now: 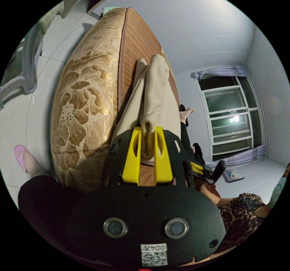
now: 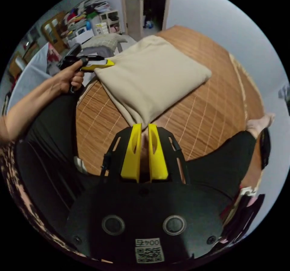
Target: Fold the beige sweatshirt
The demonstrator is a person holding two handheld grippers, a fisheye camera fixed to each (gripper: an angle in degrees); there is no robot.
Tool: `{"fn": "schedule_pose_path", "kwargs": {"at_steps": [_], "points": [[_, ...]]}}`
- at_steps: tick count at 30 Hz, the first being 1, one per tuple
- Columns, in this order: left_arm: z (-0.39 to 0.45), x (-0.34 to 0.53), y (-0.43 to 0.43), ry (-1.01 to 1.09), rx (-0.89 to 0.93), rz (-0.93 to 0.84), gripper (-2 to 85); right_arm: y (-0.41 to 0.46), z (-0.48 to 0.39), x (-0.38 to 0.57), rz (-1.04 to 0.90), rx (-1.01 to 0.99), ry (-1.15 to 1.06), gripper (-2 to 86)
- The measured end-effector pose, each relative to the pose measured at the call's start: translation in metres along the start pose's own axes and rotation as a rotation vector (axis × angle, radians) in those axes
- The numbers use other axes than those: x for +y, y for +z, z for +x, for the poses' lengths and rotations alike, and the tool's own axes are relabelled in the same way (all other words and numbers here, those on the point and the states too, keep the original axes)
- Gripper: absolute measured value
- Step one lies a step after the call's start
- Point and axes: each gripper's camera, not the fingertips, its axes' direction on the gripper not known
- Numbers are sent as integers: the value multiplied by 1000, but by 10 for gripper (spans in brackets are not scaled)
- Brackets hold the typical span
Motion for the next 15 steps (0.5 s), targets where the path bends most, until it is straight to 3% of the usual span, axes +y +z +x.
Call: {"fn": "schedule_pose_path", "kwargs": {"at_steps": [4, 13, 15], "points": [[1, -3, 0, 7, -7, 4, 58, 6, -26, -1, -5, 110, -135, 61], [7, -8, 3, 26, -13, 19, 60, 13, -13, -27, -81, 179, -190, 13], [12, -8, 1, 36, -21, 33, 60, -15, -11, -26, -6, 177, -249, 0]]}}
